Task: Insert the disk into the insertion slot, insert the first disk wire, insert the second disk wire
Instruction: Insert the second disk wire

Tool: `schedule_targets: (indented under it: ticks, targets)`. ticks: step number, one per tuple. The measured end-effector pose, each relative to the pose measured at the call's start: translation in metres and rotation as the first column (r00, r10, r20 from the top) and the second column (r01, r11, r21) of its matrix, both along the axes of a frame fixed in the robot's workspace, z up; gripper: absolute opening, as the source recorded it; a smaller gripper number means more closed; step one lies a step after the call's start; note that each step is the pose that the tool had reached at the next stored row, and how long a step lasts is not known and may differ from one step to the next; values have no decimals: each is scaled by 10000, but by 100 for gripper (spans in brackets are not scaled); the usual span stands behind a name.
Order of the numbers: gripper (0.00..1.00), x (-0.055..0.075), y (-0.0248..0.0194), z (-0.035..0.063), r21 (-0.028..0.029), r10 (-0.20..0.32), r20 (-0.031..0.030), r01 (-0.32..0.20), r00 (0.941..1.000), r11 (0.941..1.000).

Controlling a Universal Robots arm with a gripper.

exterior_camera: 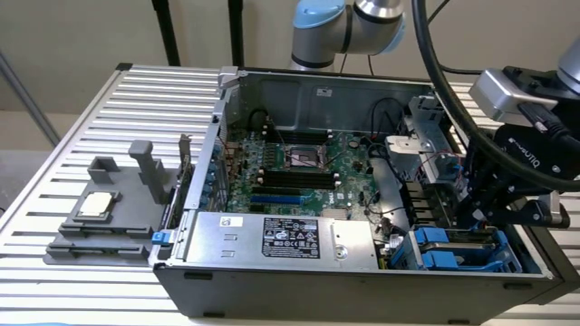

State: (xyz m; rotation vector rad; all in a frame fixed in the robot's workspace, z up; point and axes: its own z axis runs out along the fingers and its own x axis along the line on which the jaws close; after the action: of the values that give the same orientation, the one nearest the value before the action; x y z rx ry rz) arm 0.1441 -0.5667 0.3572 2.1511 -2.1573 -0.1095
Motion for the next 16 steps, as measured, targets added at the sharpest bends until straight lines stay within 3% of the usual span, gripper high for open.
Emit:
schedule_targets:
  ticks: [8,16]
  targets:
    - [16,0,-24,-86,86,0,4,0,10000,10000]
    - [16,19,-33,-124,117,9,5,-9,10000,9999]
